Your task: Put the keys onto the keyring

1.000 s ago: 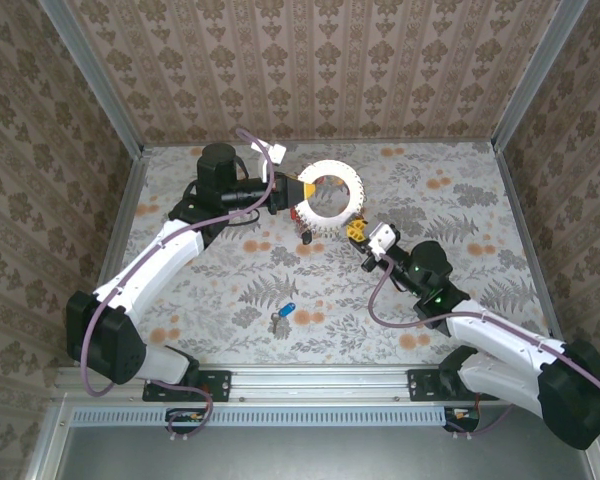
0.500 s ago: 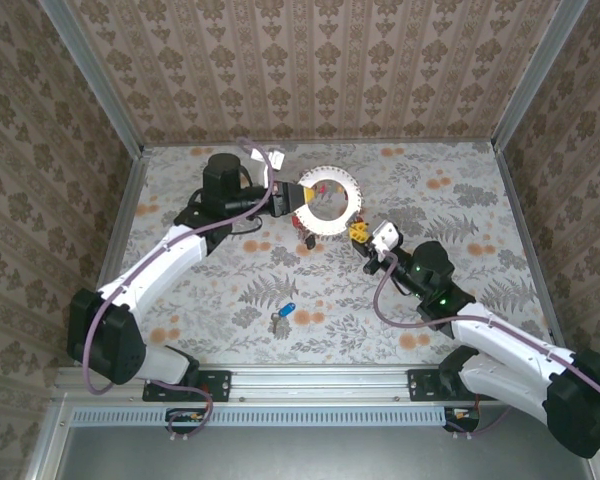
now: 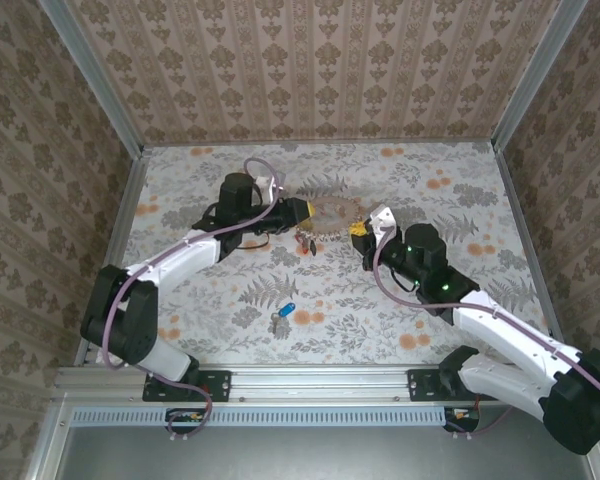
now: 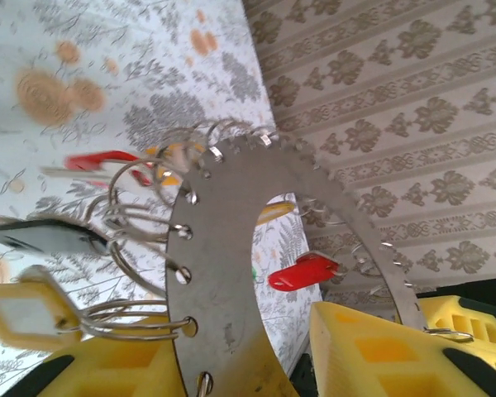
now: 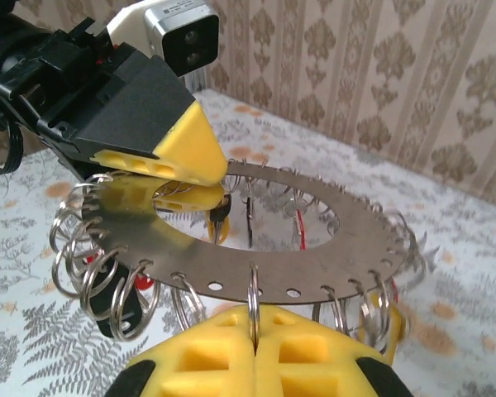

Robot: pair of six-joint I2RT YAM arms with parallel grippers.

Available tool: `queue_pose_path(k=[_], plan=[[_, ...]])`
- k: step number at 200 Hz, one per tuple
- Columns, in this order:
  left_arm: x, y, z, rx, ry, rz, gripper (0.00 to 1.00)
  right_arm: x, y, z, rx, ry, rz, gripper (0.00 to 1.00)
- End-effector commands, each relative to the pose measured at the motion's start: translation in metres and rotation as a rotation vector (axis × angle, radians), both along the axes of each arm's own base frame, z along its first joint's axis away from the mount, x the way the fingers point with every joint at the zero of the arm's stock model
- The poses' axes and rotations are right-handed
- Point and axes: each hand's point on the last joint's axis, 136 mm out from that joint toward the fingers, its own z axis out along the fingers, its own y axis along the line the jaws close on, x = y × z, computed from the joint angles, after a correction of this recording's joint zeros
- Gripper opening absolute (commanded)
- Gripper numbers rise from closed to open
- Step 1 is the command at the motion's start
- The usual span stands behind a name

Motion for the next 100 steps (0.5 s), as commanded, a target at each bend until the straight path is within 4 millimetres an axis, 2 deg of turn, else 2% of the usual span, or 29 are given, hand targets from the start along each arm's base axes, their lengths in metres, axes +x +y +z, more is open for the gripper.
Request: queue_pose_path(k=[1, 27, 54, 73, 100], plan=[[0.001, -0.008, 0.004, -0.047, -0.023, -0.018, 0.41, 0.005, -0.001, 0.001, 0.017, 0.062, -0.017, 0.0], [-0.001, -0.008, -0.016, -0.038, 0.002, -0.009, 0.49, 0.009, -0.007, -0.015, -0.013, 0.121, -0.038, 0.0], [0.004, -0.011, -0.034, -0.03, 0.026, 0.007, 0.51, 0.017, -0.016, -0.031, -0.045, 0.186, -0.07, 0.0], [0.009, -0.016, -0.042, -0.018, 0.041, 0.021, 0.53, 0.021, -0.023, -0.037, -0.056, 0.224, -0.077, 0.0], [0.01, -0.016, -0.065, 0.032, 0.074, 0.04, 0.57, 0.025, -0.034, -0.042, -0.076, 0.251, -0.069, 0.0]])
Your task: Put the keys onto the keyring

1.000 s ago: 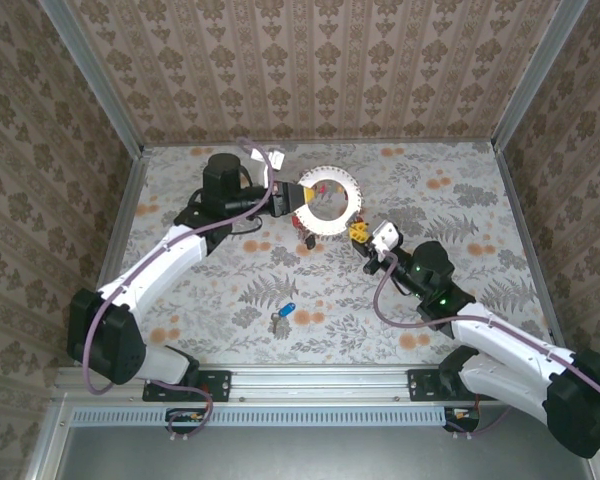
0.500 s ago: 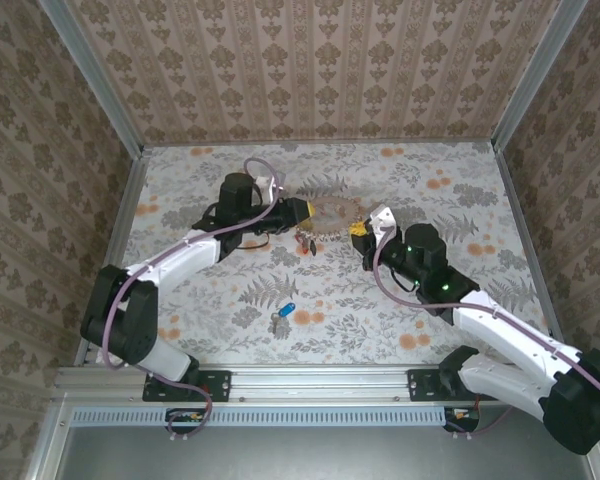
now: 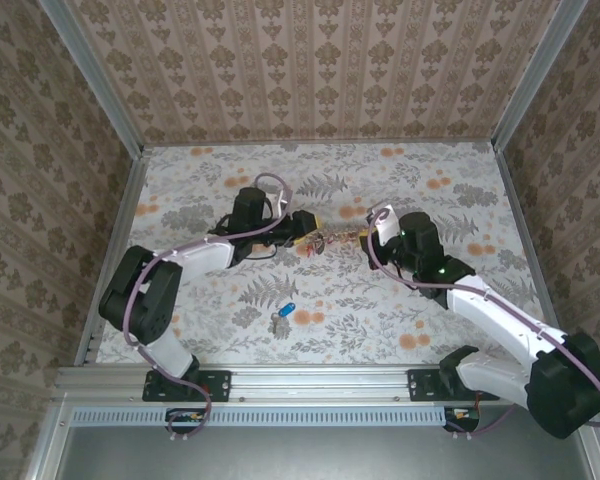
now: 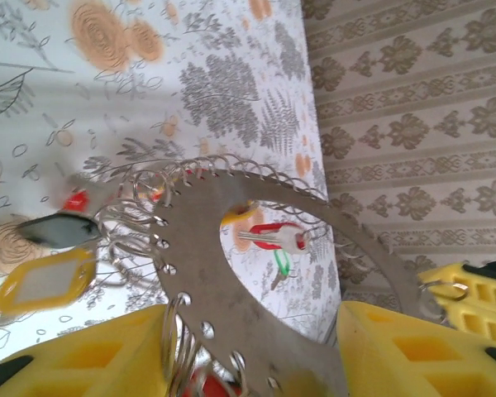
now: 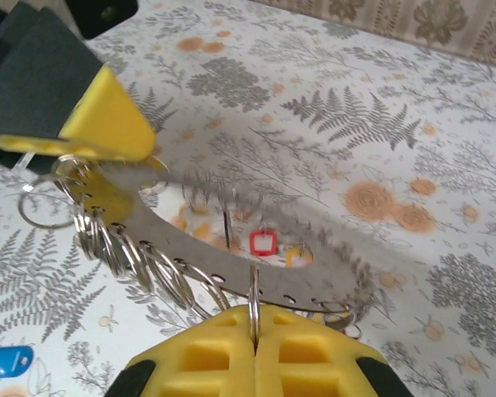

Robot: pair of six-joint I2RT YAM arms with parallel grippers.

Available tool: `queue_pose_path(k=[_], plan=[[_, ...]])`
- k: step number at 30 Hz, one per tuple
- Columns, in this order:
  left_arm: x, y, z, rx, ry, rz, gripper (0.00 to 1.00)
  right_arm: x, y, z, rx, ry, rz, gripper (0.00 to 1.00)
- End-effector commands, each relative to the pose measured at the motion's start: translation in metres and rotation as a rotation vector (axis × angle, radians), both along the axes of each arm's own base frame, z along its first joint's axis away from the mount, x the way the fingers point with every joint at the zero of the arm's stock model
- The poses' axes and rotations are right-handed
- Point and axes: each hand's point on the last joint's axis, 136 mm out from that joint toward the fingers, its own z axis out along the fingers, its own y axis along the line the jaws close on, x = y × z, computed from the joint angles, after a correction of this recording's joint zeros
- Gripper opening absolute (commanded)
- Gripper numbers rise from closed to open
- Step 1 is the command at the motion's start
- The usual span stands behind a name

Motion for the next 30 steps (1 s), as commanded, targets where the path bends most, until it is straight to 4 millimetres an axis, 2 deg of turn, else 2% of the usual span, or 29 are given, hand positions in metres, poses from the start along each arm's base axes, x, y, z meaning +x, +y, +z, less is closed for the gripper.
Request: queue_pose_path(k=[1, 4, 6, 9, 12, 15, 21, 23, 26, 30], plan=[[0.008, -0.004, -0.002, 0.001, -0.028, 0.025, 0.57, 0.005, -0.002, 0.014, 0.018, 0.001, 0.032, 0.0], [0.005, 0.0, -0.016, 0.023, -0.006, 0.029, 0.61, 0.007, -0.009, 0.011, 0.002, 0.008, 0.042, 0.0], [0.003, 0.003, -0.017, 0.029, -0.016, 0.033, 0.62, 0.008, -0.013, 0.008, -0.041, 0.005, 0.055, 0.0], [0.002, 0.006, -0.007, 0.029, -0.082, 0.034, 0.62, 0.006, -0.015, -0.001, -0.151, 0.0, 0.1, 0.0], [0.004, 0.009, 0.012, 0.039, -0.18, 0.035, 0.61, 0.003, -0.016, -0.013, -0.313, -0.01, 0.154, 0.0], [0.003, 0.012, 0.034, 0.046, -0.293, 0.019, 0.58, -0.006, -0.007, -0.012, -0.396, -0.068, 0.241, 0.0], [-0.005, 0.017, 0.08, 0.035, -0.61, -0.064, 0.57, -0.033, 0.022, 0.007, -0.286, -0.239, 0.434, 0.0], [-0.024, 0.016, 0.095, -0.017, -0.762, -0.172, 0.57, -0.041, 0.029, 0.011, -0.243, -0.242, 0.485, 0.0], [-0.045, 0.015, 0.101, -0.05, -0.938, -0.293, 0.57, -0.044, 0.034, 0.01, -0.195, -0.224, 0.518, 0.0], [-0.062, 0.014, 0.103, -0.075, -1.068, -0.405, 0.54, -0.043, 0.038, 0.01, -0.089, -0.197, 0.547, 0.0]])
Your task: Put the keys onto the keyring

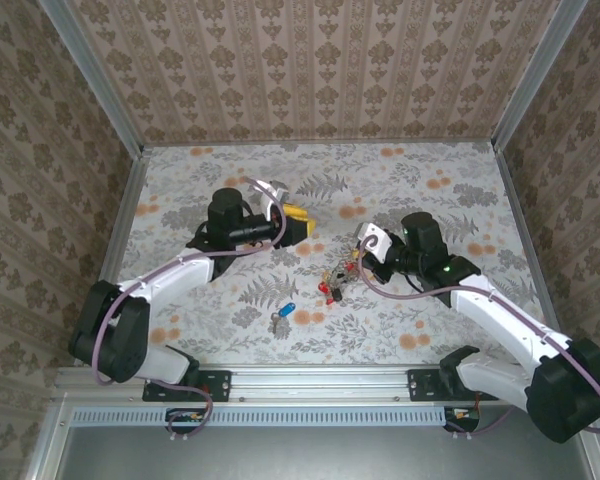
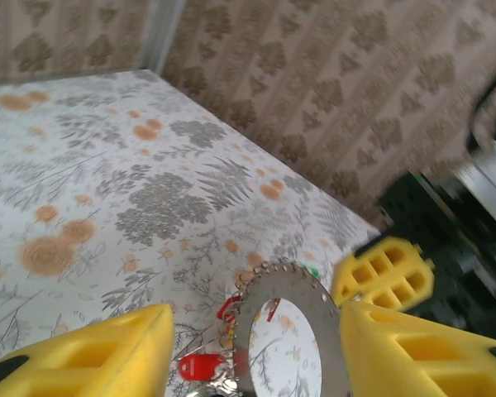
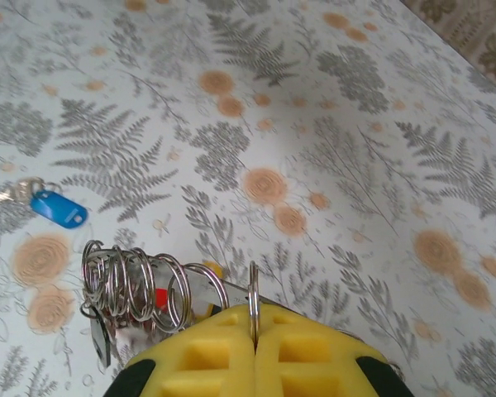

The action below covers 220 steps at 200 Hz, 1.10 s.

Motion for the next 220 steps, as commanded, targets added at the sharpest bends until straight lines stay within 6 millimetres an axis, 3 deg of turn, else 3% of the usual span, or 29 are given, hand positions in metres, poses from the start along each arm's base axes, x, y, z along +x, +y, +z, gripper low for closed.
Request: queue_pose_path(k=[1, 39, 107, 129, 169, 220], plan=[[-0.026, -0.003, 0.012, -0.007, -0.241, -0.173, 0.53, -0.002, 0.014, 0.018, 0.146, -0.013, 0.099, 0.0], [-0.039, -0.012, 0.02, 0.004, -0.274, -0.286, 0.52, -0.004, 0.017, 0.014, 0.157, 0.028, 0.147, 0.0], [-0.063, -0.047, -0.005, 0.123, -0.378, -0.469, 0.5, -0.009, 0.015, 0.014, 0.107, 0.033, 0.181, 0.0], [-0.062, -0.057, -0.01, 0.142, -0.383, -0.497, 0.49, -0.009, 0.016, 0.015, 0.119, 0.02, 0.193, 0.0], [-0.067, -0.06, -0.019, 0.134, -0.359, -0.562, 0.4, -0.008, 0.017, 0.016, 0.129, 0.011, 0.191, 0.0], [-0.064, -0.062, -0.031, 0.157, -0.348, -0.584, 0.36, -0.009, 0.019, 0.016, 0.149, 0.017, 0.194, 0.0]])
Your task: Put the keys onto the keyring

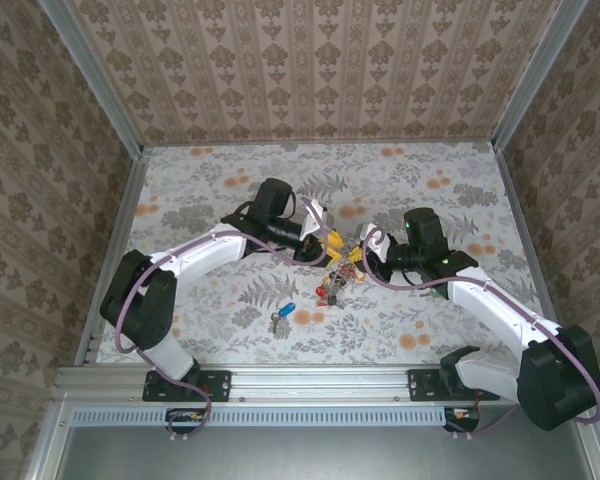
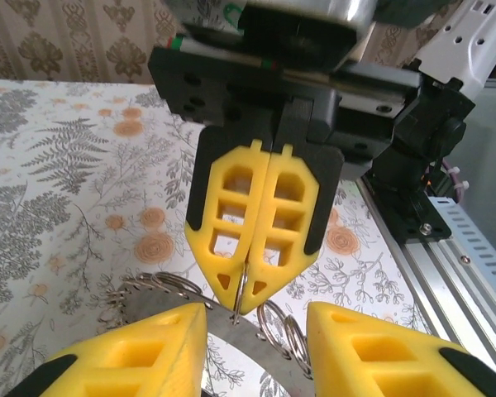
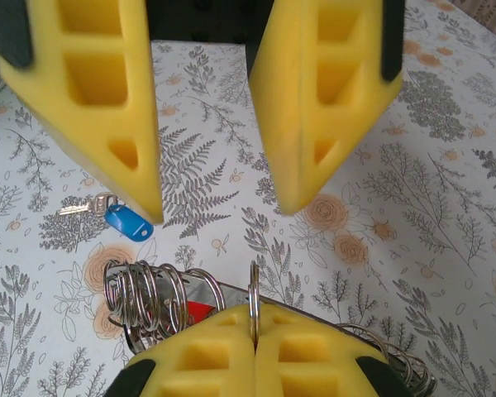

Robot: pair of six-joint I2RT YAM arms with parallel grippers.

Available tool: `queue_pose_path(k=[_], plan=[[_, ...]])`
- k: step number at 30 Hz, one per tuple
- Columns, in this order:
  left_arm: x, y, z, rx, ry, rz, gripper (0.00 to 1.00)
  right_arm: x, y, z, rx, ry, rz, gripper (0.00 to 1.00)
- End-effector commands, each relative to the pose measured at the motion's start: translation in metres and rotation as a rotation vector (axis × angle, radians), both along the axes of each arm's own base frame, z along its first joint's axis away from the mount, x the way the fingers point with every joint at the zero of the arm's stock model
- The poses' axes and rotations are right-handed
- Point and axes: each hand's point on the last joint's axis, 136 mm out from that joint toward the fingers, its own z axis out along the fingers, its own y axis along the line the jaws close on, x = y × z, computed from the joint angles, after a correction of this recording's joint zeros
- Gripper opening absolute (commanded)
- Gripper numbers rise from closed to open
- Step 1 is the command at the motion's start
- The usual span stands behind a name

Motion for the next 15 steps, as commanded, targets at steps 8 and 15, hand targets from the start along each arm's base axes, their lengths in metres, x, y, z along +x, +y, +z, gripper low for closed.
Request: queue_pose_path(k=[8, 15], plan=[[0.0041, -0.0056, 0.0009, -0.006, -0.032, -0.045, 0.26, 0.0007, 0.0081, 0.0179, 0.061, -0.042, 0.051, 0.0], [0.0031, -0.0089, -0.0037, 0.0, -0.02, -0.07, 0.25, -0.0011, 0.0094, 0.02, 0.071, -0.038, 0.06, 0.0]])
